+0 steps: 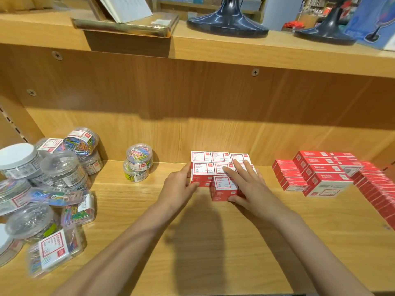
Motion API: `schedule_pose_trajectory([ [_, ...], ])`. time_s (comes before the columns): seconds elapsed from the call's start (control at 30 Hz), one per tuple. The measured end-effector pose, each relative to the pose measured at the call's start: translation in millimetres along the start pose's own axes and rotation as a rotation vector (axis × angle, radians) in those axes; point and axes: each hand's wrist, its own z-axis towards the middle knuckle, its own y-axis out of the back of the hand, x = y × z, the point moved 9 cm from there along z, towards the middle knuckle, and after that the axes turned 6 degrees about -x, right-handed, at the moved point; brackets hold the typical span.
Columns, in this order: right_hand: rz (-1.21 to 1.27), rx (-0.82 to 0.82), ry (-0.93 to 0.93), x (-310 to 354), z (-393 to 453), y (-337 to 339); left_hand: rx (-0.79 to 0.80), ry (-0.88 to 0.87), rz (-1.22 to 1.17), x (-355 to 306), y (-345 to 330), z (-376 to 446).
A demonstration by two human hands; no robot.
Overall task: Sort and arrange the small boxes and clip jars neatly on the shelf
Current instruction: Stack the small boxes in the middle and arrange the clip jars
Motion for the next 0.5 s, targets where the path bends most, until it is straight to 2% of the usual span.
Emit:
schedule_pose_trajectory([
  [0.3,0.056,-0.021,0.003,4.0,-2.2,12.9,0.023,-0.017,0.015,-3.2,3.9,-3.5],
  [0.5,0.322,-0.186,0.218,77.5,32.8,40.7,-0.275,-0.076,0.119,11.0,101.9,-26.3],
])
